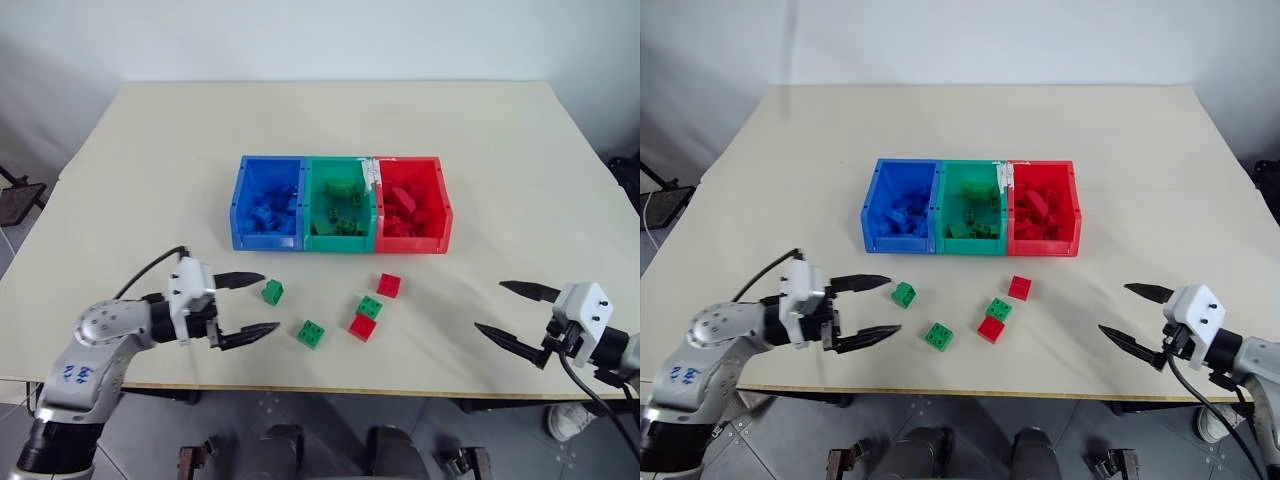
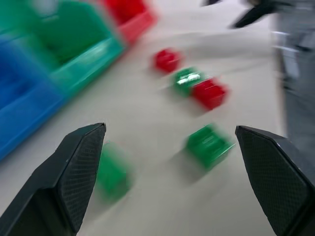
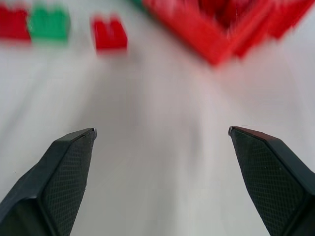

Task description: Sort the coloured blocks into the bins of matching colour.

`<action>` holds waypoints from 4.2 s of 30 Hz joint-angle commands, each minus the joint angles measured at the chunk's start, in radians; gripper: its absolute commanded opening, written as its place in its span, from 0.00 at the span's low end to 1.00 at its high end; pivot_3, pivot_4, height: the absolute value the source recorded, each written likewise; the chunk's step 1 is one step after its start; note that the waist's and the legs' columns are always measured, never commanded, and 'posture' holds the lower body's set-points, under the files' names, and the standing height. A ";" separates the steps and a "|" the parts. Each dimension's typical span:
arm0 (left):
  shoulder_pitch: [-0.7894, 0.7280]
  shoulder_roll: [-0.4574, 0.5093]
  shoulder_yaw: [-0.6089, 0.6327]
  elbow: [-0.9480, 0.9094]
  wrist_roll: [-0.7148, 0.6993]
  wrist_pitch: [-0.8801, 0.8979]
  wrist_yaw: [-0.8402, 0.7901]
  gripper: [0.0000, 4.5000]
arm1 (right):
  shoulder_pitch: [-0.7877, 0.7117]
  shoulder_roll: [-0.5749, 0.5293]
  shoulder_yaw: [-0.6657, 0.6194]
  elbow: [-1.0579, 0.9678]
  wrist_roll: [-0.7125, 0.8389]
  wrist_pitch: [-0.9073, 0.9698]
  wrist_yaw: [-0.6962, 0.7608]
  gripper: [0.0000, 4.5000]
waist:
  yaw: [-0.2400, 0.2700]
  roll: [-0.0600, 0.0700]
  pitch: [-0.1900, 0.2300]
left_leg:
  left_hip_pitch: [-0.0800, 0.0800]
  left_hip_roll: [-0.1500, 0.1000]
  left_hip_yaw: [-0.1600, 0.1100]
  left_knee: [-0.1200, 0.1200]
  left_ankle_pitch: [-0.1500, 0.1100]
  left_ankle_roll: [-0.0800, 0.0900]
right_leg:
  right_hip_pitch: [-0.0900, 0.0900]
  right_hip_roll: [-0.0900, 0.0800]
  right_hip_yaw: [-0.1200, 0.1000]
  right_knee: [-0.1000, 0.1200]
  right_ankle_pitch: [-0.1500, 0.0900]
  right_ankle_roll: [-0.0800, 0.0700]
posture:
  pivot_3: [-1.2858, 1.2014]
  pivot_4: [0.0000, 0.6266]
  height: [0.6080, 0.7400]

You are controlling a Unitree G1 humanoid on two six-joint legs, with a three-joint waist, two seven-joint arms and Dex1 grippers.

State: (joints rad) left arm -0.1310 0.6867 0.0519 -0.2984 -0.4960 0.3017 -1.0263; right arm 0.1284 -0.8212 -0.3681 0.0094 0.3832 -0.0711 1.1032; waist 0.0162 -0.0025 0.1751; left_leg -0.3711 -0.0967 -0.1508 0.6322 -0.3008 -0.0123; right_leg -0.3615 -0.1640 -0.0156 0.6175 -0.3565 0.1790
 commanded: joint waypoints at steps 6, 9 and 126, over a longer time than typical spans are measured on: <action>0.042 0.031 0.077 0.105 0.030 -0.071 -0.015 0.99 | -0.206 0.048 0.178 -0.125 0.028 0.137 -0.030 1.00 | -0.035 0.000 0.001 | 0.001 0.004 0.002 0.000 -0.001 -0.002 | -0.001 0.005 0.001 0.000 0.001 -0.002 | 0.52 0.24 1.00; 0.074 0.036 0.109 0.118 0.030 -0.079 -0.004 0.99 | -0.289 0.058 0.271 -0.150 0.012 0.260 -0.044 1.00 | -0.035 0.000 0.001 | 0.000 0.005 0.001 0.000 -0.001 -0.002 | -0.002 0.005 0.003 0.001 0.001 -0.002 | 0.52 0.24 1.00; 0.190 0.025 0.179 0.037 -0.023 -0.137 -0.020 1.00 | -0.408 0.209 0.543 -0.256 -0.153 0.500 -0.211 0.34 | -0.018 -0.003 0.002 | -0.005 0.007 0.019 0.013 -0.009 0.002 | -0.015 0.002 0.008 0.008 0.005 -0.002 | 0.52 0.24 1.00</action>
State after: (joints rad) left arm 0.0532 0.7156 0.2092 -0.2259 -0.4905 0.1721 -1.0415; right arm -0.2866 -0.5993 0.2109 -0.2231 0.2090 0.4455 0.8801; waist -0.0015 -0.0051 0.1774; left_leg -0.3756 -0.0898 -0.1319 0.6456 -0.3097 -0.0098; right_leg -0.3764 -0.1624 -0.0077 0.6258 -0.3514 0.1774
